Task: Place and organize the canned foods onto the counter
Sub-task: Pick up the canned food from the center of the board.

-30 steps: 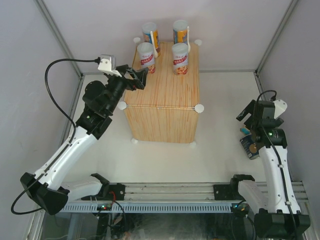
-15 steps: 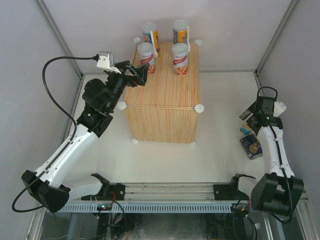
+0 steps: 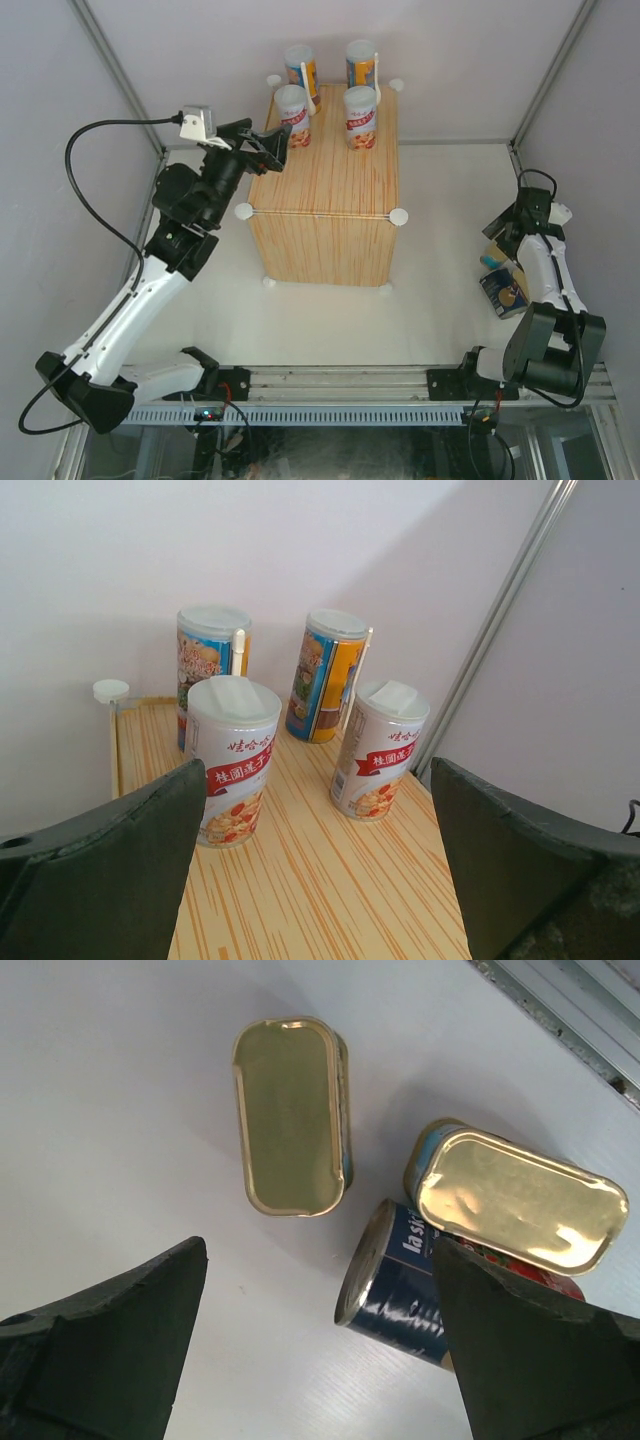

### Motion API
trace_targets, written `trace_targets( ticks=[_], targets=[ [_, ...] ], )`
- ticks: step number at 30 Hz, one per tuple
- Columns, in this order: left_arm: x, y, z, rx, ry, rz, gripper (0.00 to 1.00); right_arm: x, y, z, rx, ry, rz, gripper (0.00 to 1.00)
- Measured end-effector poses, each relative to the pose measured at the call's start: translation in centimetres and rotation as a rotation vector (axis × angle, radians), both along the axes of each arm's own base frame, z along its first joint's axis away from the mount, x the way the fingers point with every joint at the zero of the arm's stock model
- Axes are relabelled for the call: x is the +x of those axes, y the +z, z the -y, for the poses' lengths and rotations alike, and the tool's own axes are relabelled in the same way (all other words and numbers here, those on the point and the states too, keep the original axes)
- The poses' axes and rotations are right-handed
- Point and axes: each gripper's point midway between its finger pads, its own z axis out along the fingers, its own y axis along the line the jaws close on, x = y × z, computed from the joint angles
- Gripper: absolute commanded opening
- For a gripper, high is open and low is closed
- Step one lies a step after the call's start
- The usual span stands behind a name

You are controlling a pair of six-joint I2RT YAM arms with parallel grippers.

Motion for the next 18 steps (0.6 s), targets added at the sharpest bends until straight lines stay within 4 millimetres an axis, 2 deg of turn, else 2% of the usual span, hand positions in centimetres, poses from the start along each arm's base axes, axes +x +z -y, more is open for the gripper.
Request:
trace_targets(
  ticks=[9, 18],
  targets=[
    [-0.5, 0.6, -0.3, -0.008, 0.001, 0.014, 0.97, 1.8, -0.8, 0.3, 0.018, 0.006, -0.006, 0.91],
    [-0.6, 0.4, -0.4, -0.003, 0.004, 0.014, 0.97, 2.9, -2.5, 0.6, 0.034, 0.007, -0.046, 0.91]
  ],
)
